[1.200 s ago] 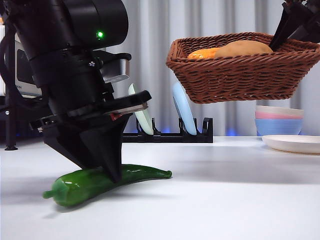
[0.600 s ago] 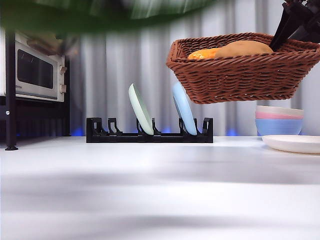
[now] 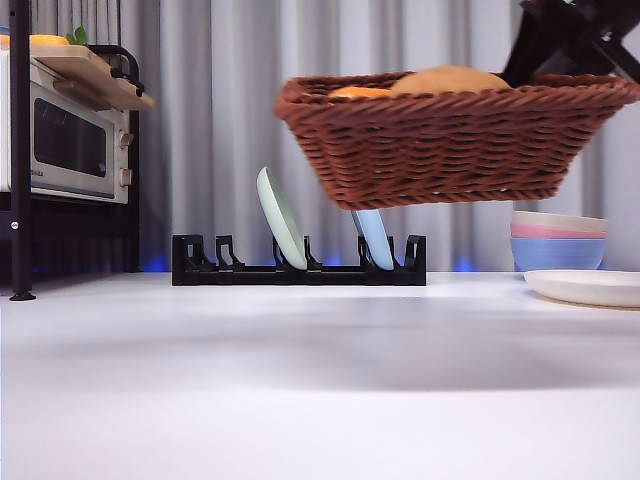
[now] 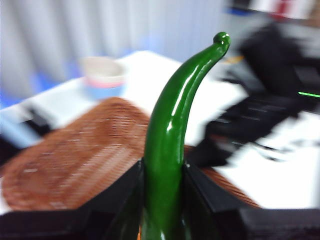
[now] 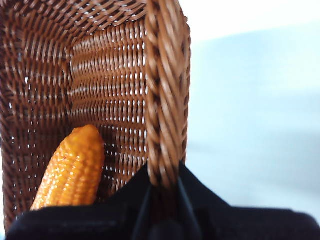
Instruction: Pick up the basket,pick up the corn from the table,pick up the potato from the table,pick up the cucumber from the table,put all items into the basket
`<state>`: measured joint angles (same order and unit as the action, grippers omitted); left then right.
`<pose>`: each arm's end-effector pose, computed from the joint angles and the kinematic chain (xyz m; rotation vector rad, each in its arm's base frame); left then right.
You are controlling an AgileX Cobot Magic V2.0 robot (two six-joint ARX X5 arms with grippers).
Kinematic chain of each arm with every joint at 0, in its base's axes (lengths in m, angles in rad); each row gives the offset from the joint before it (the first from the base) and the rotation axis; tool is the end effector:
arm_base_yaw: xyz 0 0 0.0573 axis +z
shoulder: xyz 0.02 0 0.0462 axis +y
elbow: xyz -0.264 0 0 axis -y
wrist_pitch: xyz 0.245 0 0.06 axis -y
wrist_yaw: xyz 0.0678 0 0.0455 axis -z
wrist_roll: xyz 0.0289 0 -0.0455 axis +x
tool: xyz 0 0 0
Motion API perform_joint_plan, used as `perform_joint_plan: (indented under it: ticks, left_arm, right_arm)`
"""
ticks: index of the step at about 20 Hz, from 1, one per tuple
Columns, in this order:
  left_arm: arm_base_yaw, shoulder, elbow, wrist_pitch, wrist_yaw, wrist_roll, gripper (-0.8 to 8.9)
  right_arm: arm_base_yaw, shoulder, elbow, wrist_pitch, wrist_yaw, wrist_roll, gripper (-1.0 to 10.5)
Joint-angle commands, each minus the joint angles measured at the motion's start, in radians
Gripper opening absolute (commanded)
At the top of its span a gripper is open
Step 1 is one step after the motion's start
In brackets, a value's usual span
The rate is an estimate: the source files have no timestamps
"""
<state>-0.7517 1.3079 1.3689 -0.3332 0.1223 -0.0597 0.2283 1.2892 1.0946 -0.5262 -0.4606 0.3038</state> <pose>0.2059 -0.1973 0.4073 0.0314 0.2929 -0.8598 0.2591 0.0734 0.3068 0.3639 0.8258 0.5435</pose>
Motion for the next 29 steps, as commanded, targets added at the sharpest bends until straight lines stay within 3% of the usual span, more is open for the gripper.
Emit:
perform_joint_plan:
  ticks: [1,5,6,9,16,19,29]
  left_arm:
    - [0.000,0.038,-0.006,-0.014,-0.150,-0.028,-0.09]
    - [0.001,0.088,-0.006,-0.085,-0.166,-0.027,0.08]
    - [0.001,0.097,-0.006,-0.097,-0.167,-0.027,0.61]
    - [0.001,0.101,-0.006,-0.134,-0.206,-0.027,4.77]
    - [0.001,0.089,-0.006,-0.155,-0.227,-0.023,4.80]
    - [0.001,0.029,-0.006,-0.165,-0.227,-0.023,4.79]
    - [0.000,-0.214,-0.006,-0.212,-0.227,-0.023,4.75]
  right_arm:
    - [0.043,-0.005,0.003,0.018,-0.009,0.020,-0.2]
    - [0.083,-0.005,0.003,0.021,-0.008,0.022,-0.2]
    - [0.088,-0.005,0.003,0.021,-0.008,0.026,-0.2]
    - [0.089,-0.005,0.003,0.021,-0.010,0.041,-0.2]
    - [0.089,-0.005,0.003,0.021,-0.004,0.048,-0.2]
    - [0.089,0.022,0.003,0.031,0.061,0.074,-0.2]
    - [0.107,0.327,0.003,0.108,0.049,0.118,-0.2]
